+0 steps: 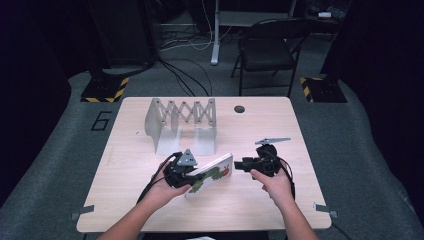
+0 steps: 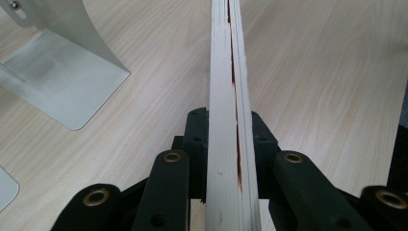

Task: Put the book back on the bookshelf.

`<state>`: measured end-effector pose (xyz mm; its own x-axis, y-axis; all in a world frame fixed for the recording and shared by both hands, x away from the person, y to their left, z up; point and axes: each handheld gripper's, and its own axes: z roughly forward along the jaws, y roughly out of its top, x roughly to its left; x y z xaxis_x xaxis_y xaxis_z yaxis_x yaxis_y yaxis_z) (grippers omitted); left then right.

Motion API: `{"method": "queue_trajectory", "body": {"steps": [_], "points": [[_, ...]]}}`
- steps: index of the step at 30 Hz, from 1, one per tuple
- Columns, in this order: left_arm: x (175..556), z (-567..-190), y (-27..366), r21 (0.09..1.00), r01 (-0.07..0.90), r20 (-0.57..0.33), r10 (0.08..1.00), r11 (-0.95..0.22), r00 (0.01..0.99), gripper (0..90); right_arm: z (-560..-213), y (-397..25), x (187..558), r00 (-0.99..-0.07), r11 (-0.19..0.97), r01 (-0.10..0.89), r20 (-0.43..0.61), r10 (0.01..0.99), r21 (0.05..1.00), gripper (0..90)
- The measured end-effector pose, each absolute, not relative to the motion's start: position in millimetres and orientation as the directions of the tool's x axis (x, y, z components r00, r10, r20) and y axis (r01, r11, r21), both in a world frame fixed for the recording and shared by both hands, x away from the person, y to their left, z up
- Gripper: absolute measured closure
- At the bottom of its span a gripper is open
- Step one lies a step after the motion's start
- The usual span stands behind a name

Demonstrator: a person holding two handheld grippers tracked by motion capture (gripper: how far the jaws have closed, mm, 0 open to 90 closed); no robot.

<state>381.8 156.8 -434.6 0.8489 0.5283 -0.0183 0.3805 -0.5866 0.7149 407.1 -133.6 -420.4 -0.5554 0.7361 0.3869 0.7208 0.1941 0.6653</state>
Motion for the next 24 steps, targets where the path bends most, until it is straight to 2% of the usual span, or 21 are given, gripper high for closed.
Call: {"method": "queue_trajectory", "body": {"steps": [24], "points": [[382.4,-430.5,159.1,0.715,0.391,-0.005,0.555,-0.579,0.832,75.9,-423.2,-136.2,414.3,-0.542,0.179,0.733,0.405,0.736,0.657,52.1]]}}
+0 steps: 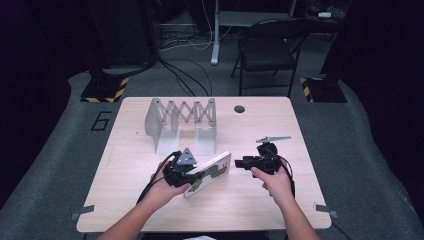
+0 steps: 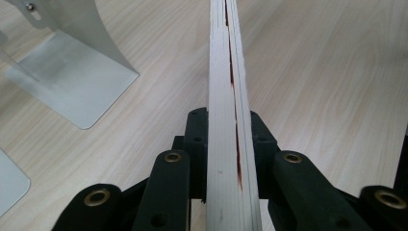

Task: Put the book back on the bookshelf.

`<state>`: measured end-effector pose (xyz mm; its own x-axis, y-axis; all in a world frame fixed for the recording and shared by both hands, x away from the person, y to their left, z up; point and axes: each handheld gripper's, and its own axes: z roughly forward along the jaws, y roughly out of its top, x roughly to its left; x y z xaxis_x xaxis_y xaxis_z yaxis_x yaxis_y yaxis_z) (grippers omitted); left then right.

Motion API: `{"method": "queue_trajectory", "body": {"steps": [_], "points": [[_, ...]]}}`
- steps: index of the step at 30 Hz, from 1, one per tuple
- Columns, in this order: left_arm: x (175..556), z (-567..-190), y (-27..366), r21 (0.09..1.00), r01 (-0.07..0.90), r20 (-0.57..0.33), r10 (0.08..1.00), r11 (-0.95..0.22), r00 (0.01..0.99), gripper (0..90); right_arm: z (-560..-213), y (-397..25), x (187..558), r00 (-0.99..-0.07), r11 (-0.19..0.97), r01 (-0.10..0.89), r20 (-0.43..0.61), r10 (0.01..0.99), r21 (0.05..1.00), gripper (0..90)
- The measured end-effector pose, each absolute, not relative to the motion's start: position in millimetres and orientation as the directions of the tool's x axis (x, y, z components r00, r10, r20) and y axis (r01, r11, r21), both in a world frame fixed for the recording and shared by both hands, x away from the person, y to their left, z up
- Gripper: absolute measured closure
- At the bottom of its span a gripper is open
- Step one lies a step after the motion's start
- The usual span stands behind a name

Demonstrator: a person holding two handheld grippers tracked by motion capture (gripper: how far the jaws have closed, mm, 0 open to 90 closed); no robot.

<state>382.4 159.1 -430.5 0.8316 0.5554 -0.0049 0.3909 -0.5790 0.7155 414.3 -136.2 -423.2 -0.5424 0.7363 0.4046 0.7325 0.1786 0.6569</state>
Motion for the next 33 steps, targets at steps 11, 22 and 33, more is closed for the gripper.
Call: {"method": "queue_trajectory", "body": {"steps": [11,22,33], "points": [[381.9,-416.4,181.5,0.738,0.41,0.001,0.609,-0.535,0.793,75.8,-425.1,-136.4,415.2,-0.542,0.185,0.731,0.394,0.742,0.657,52.1],[379.9,-400.1,204.9,0.76,0.423,0.006,0.656,-0.493,0.755,75.9,-429.0,-142.2,416.8,-0.527,0.178,0.74,0.393,0.754,0.649,52.1],[378.3,-393.9,229.4,0.756,0.453,0.007,0.697,-0.473,0.717,75.9,-434.1,-139.8,420.3,-0.52,0.189,0.747,0.382,0.764,0.638,52.0]]}}
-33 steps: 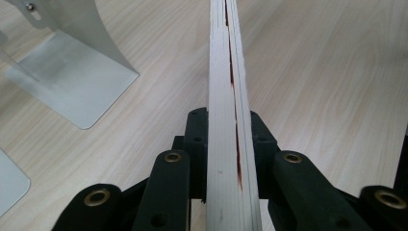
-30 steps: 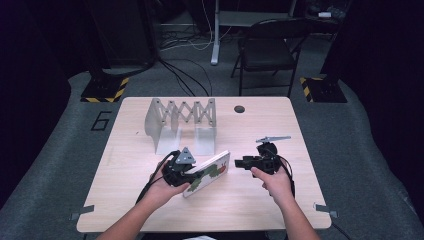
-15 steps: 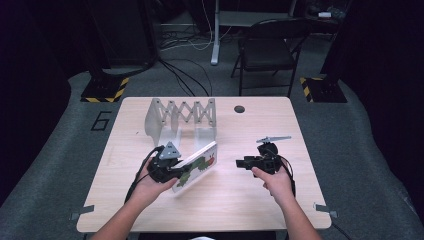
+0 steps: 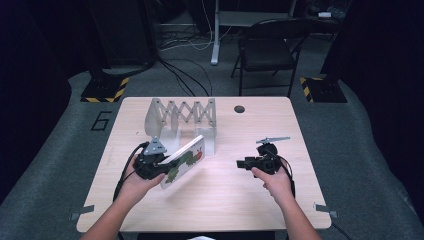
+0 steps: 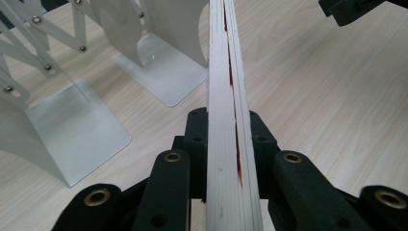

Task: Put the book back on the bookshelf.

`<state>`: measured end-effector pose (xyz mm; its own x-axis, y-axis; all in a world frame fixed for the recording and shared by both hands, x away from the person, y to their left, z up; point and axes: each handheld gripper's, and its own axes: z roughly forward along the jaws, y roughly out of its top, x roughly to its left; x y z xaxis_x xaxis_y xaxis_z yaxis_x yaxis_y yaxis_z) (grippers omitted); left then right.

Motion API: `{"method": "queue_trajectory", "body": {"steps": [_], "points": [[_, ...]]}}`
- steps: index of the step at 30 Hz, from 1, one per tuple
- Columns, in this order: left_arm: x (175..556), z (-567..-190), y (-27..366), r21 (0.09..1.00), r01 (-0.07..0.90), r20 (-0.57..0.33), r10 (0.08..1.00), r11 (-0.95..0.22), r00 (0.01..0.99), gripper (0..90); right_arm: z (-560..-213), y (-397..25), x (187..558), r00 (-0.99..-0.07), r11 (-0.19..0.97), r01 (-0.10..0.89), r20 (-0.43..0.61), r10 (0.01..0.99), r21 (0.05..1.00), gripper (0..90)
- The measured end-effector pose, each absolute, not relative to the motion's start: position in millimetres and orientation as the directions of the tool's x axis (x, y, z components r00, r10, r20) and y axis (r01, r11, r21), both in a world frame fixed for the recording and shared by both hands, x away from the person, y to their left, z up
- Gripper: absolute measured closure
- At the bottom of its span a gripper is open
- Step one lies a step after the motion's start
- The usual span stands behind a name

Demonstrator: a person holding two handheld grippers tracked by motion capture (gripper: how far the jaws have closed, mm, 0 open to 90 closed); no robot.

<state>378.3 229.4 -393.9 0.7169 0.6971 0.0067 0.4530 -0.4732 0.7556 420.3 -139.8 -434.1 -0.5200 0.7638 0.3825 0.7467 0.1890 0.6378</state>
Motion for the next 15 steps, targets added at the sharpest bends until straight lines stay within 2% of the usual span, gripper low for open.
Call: {"method": "queue_trajectory", "body": {"steps": [15], "points": [[374.2,-397.7,265.6,0.756,0.485,0.011,0.75,-0.439,0.662,75.8,-435.6,-137.9,421.0,-0.519,0.189,0.748,0.383,0.764,0.636,52.0]]}}
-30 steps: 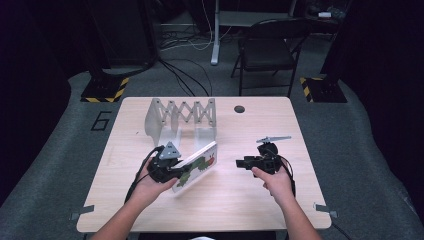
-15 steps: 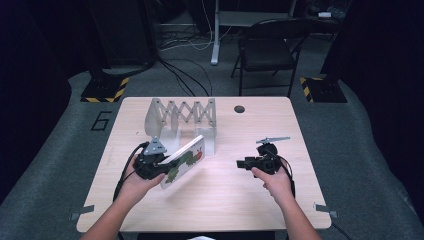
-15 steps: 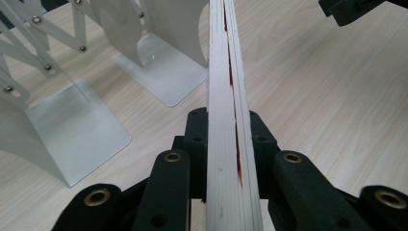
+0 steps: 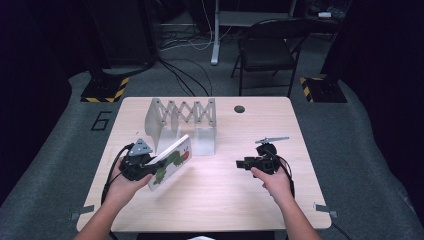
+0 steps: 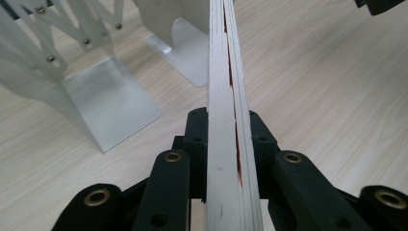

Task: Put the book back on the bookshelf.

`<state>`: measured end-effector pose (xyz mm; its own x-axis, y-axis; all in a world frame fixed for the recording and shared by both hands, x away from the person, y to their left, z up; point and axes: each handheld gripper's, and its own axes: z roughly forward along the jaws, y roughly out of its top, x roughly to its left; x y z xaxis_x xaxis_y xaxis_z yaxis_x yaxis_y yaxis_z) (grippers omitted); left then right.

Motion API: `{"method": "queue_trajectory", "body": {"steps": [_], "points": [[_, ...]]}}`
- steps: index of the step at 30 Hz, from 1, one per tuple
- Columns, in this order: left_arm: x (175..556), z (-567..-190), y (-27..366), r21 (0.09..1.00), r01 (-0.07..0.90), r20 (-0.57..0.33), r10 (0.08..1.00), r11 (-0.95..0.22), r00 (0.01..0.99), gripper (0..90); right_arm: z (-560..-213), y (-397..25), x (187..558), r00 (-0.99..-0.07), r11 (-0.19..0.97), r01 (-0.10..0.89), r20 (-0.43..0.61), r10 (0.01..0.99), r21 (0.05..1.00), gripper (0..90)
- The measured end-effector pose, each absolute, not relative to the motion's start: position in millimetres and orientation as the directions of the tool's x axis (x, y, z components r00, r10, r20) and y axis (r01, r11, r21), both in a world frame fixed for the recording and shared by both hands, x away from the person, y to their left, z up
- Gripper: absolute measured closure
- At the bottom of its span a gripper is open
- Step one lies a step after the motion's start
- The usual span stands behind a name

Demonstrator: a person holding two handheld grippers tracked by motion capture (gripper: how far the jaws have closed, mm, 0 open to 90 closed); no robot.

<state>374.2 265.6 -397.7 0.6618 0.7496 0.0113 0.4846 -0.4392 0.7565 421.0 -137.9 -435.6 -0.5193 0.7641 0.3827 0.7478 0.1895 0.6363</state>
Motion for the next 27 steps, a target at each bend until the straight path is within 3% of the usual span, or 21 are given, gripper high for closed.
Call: {"method": "queue_trajectory", "body": {"steps": [27], "points": [[363.5,-406.2,319.0,0.757,0.549,-0.021,0.828,-0.353,0.561,75.8,-437.4,-136.8,420.6,-0.513,0.188,0.753,0.383,0.769,0.631,51.9]]}}
